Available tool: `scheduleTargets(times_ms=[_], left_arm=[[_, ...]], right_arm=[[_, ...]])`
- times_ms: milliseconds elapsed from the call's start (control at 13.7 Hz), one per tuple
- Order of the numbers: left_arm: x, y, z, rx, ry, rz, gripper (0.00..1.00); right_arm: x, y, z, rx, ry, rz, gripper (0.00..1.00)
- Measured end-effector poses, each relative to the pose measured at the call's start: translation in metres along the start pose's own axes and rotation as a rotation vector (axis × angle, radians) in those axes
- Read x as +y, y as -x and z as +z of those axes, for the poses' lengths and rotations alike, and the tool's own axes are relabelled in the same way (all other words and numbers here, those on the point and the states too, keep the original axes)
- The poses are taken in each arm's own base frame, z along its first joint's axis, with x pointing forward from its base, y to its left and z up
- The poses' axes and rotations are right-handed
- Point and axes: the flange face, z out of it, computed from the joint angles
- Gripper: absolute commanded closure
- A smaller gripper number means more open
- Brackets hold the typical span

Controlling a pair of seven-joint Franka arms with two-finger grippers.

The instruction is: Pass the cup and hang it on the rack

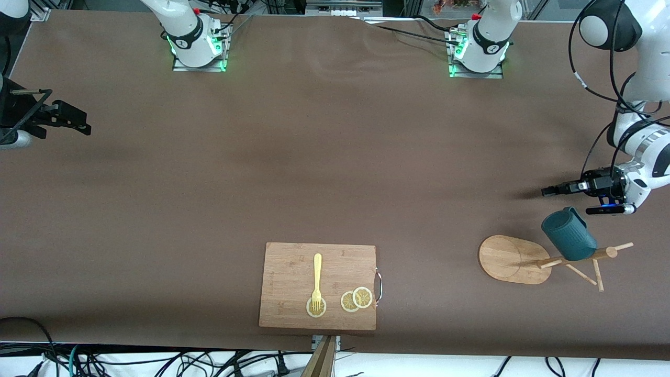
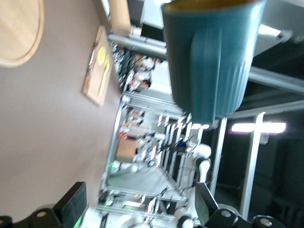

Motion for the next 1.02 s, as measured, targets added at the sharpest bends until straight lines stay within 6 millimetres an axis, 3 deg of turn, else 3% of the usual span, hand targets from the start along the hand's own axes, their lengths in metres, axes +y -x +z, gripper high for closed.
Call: scheduleTargets(times_ms=[366,585,805,1024], left_arm=[[0.071,0.045,-0.007,-0.277,-0.297,-0.033,0.0],[0.11,0.06,-0.006,-0.347,-0.432,-0.022,0.0],[0.163,0.061,0.02,-0.364,-0.608,0.016,0.0],[0.212,0.052,0.065,-0.355,-0.837,0.086,0.0]], right_arm=[[0.0,0.0,0.0,0.0,0.0,0.001,0.0],[0.0,0.0,0.0,0.0,0.0,0.001,0.0],[0.001,0.0,0.0,0.0,0.0,0.001,0.0],[0.001,0.0,0.0,0.0,0.0,0.001,0.0]])
